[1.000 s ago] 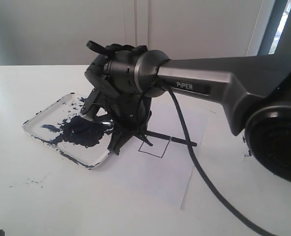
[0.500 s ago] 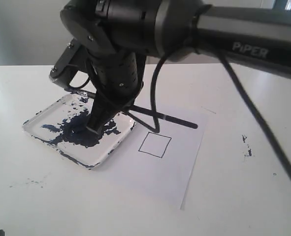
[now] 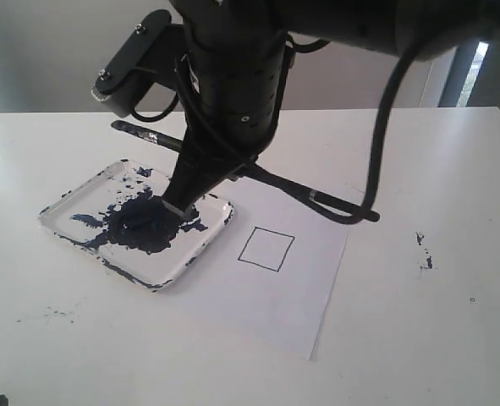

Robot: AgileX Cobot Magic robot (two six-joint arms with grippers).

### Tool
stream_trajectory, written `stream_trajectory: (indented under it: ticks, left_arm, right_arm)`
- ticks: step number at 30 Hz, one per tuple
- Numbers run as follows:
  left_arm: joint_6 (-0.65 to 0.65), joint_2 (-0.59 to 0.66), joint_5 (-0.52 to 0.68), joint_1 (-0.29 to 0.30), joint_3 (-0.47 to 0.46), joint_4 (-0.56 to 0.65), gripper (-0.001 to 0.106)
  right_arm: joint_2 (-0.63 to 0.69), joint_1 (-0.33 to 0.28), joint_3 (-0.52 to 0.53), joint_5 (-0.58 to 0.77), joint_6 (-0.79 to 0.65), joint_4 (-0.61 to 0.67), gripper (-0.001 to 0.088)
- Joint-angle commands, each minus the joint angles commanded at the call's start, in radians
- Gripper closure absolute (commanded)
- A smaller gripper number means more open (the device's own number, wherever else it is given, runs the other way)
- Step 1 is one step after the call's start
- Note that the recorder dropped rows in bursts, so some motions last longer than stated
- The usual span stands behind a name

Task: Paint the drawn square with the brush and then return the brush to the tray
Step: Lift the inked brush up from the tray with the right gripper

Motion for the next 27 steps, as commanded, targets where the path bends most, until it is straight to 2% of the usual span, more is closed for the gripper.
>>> stream_trajectory:
  ticks: [16, 21, 27]
  left_arm:
    - [0.050, 0.000, -0.017, 0.000, 0.000, 0.017, 0.030]
    - [0.017, 0.000, -0.180, 0.000, 0.000, 0.007, 0.030]
    - [-0.201, 0.000, -0.346, 0.000, 0.000, -0.018, 0.030]
  right_arm:
    - [-0.018, 0.000, 0.035, 0.000, 0.030, 0.019, 0.0868]
    - [-0.020, 0.000, 0.035, 0.000, 0.030, 0.021, 0.0868]
    - [-0.054, 0.000, 0.035, 0.000, 0.030, 0.023, 0.0868]
